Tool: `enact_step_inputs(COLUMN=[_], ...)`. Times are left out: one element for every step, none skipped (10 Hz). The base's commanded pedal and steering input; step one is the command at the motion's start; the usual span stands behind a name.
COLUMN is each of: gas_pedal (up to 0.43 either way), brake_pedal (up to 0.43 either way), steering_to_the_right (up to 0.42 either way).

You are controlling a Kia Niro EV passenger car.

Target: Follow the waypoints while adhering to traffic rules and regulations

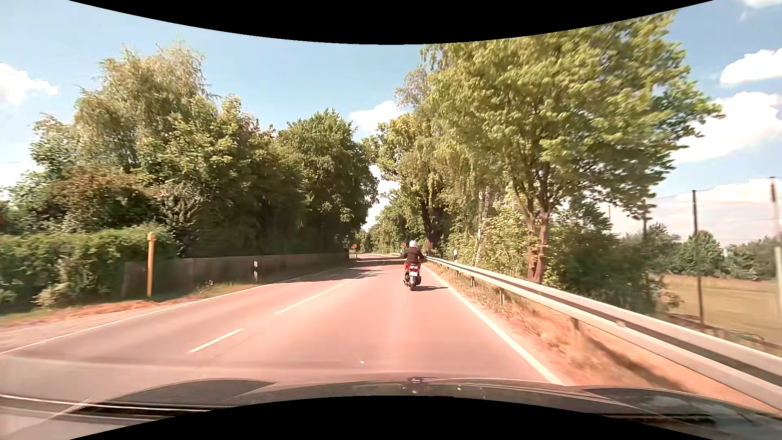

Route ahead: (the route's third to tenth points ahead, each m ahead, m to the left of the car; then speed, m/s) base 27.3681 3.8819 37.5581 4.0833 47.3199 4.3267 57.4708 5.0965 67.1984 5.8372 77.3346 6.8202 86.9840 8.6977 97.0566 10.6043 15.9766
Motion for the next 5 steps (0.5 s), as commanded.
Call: enact_step_inputs(gas_pedal=[0.248,0.24,0.22,0.209,0.189], brake_pedal=[0.006,0.006,0.012,0.006,0.006], steering_to_the_right=[-0.006,-0.006,-0.006,-0.006,-0.006])
